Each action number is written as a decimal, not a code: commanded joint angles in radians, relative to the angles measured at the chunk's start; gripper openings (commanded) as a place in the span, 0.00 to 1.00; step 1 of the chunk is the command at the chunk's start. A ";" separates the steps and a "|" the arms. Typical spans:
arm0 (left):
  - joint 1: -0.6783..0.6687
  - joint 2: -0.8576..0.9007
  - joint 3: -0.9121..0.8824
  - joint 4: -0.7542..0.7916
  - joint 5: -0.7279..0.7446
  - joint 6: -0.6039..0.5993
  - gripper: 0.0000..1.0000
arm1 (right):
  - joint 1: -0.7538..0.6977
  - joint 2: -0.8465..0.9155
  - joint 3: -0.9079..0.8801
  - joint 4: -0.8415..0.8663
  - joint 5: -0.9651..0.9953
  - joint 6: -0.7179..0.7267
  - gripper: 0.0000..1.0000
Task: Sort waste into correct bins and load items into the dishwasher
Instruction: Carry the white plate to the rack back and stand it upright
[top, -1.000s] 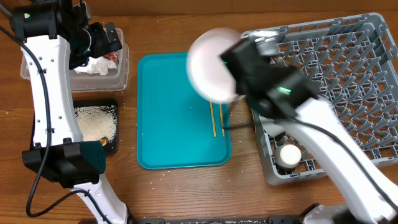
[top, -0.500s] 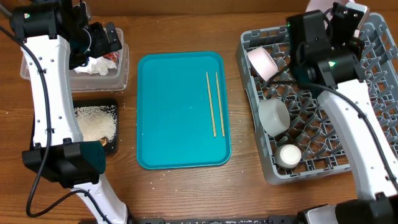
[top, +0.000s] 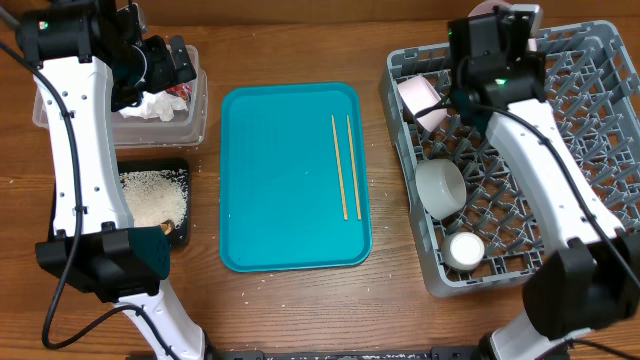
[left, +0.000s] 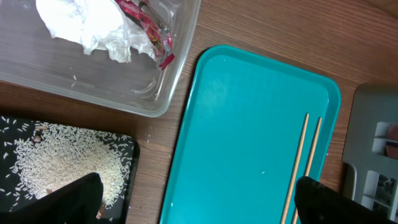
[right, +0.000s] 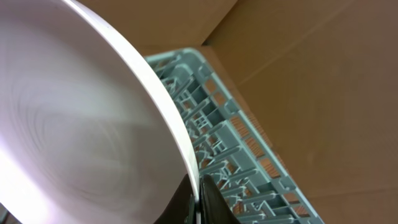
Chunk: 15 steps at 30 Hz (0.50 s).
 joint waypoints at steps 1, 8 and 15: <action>0.005 -0.006 0.012 0.002 -0.007 0.016 1.00 | -0.003 0.047 -0.005 0.006 -0.005 -0.007 0.04; 0.005 -0.006 0.012 0.002 -0.007 0.016 1.00 | -0.004 0.075 -0.030 0.005 -0.090 -0.002 0.07; 0.005 -0.006 0.012 0.002 -0.007 0.016 1.00 | -0.004 0.072 0.009 -0.067 -0.163 0.070 1.00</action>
